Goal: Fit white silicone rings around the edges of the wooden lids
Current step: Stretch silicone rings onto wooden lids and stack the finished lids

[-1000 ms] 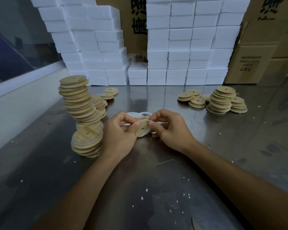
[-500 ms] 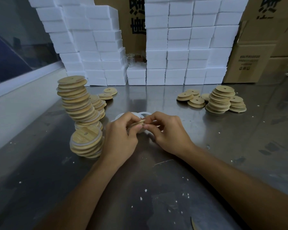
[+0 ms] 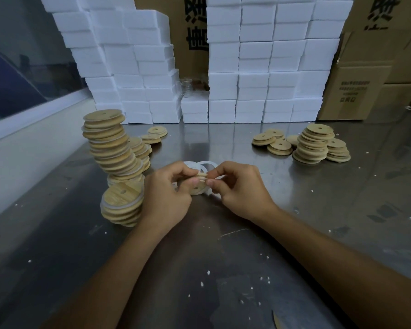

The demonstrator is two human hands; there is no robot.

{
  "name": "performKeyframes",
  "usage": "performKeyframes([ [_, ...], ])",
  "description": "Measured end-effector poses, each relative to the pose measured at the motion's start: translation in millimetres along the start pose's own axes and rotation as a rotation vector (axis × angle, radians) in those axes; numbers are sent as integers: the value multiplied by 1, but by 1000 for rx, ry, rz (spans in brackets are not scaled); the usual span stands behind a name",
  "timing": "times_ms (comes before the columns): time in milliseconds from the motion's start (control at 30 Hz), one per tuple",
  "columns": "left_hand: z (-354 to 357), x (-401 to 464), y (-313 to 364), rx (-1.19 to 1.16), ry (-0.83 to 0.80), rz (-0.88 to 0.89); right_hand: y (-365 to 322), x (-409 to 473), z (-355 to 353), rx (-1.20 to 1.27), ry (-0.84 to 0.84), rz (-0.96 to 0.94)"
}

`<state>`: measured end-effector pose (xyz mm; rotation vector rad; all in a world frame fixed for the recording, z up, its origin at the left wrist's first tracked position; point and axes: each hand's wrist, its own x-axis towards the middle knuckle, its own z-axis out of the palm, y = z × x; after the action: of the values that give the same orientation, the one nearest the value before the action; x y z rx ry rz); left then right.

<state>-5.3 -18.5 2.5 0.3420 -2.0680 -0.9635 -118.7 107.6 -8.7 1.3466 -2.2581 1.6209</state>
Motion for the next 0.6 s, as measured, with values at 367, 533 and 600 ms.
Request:
performKeyframes([
  [367, 6, -1, -1, -408, 63, -276, -3, 2, -2, 103, 37, 45],
  [533, 9, -2, -1, -456, 44, -309, -1, 3, 0, 114, 61, 84],
  [600, 9, -3, -1, -478, 43, -323, 0, 3, -1, 105, 71, 93],
])
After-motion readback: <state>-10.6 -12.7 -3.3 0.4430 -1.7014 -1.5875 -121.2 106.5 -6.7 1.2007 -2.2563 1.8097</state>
